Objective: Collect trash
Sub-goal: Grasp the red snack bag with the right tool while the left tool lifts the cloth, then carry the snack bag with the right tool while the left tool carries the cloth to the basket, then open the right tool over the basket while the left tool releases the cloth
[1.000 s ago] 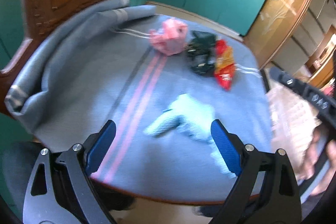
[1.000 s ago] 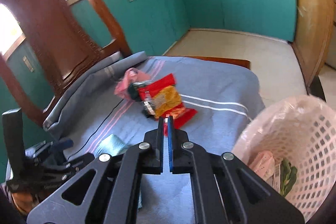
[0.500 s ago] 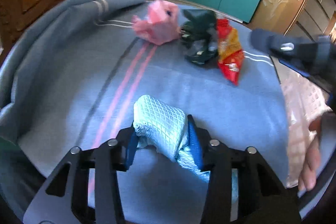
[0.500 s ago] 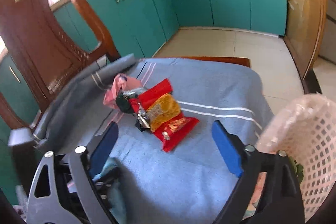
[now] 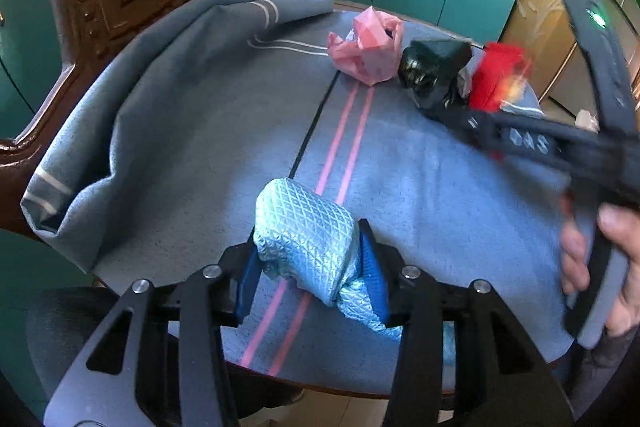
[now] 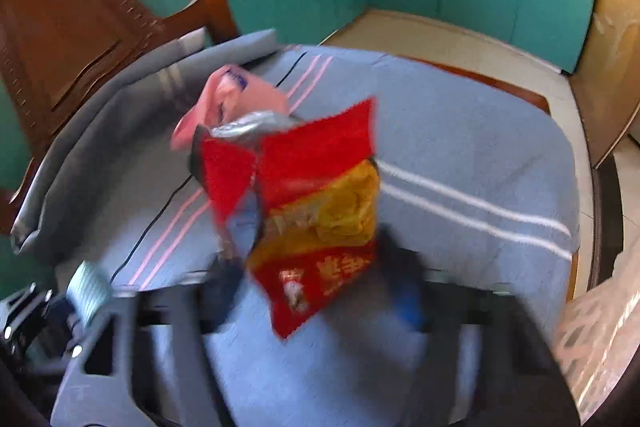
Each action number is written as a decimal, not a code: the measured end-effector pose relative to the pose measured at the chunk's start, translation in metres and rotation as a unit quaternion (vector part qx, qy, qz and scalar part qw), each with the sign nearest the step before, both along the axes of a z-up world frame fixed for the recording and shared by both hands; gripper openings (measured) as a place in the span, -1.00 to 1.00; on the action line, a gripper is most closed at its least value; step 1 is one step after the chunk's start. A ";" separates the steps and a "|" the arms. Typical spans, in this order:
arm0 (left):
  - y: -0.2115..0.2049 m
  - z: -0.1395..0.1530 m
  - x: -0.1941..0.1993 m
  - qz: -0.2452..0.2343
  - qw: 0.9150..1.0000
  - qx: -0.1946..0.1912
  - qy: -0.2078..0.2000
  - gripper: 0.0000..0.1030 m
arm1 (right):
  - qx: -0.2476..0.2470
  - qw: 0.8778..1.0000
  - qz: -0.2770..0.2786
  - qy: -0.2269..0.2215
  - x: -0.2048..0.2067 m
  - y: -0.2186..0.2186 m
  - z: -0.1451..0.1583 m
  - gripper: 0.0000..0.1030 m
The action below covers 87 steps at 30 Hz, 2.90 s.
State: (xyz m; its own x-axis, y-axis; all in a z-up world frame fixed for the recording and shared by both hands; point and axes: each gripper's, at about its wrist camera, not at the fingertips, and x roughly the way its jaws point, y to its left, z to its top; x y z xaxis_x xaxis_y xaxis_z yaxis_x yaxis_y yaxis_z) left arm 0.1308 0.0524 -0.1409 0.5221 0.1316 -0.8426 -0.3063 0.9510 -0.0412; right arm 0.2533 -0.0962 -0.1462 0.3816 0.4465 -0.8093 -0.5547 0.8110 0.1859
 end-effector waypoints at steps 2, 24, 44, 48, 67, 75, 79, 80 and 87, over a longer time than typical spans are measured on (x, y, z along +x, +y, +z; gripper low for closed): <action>-0.001 0.001 -0.001 0.000 1.000 0.000 -0.004 -0.05 | 0.010 1.000 0.011 0.011 -0.012 -0.004 0.002 -0.15; -0.013 0.021 -0.015 -0.010 0.998 -0.003 -0.057 -0.34 | 0.018 0.997 0.000 -0.080 -0.060 -0.038 0.042 -0.20; -0.024 0.043 -0.022 -0.016 0.994 0.053 -0.095 -0.34 | 0.105 0.986 0.001 -0.126 -0.085 -0.080 0.085 -0.20; -0.031 0.049 -0.023 -0.023 0.993 0.063 -0.100 -0.34 | 0.098 0.987 -0.024 -0.123 -0.084 -0.103 0.090 -0.20; -0.143 0.088 0.013 -0.168 0.976 -0.019 -0.141 -0.33 | -0.092 0.978 -0.176 -0.058 -0.054 -0.230 0.031 -0.20; -0.210 0.088 0.036 -0.242 0.959 -0.057 -0.137 -0.33 | -0.047 0.963 -0.251 -0.085 -0.059 -0.264 0.047 0.42; -0.243 0.078 0.049 -0.283 0.947 -0.078 -0.131 -0.29 | 0.066 0.936 -0.332 -0.098 -0.065 -0.310 0.068 0.46; -0.248 0.075 0.051 -0.290 0.945 -0.083 -0.128 -0.28 | 0.092 0.928 -0.350 -0.093 -0.066 -0.321 0.069 0.46; -0.260 0.065 0.052 -0.291 0.946 -0.064 -0.131 0.45 | 0.129 0.920 -0.363 -0.078 -0.062 -0.328 0.071 0.47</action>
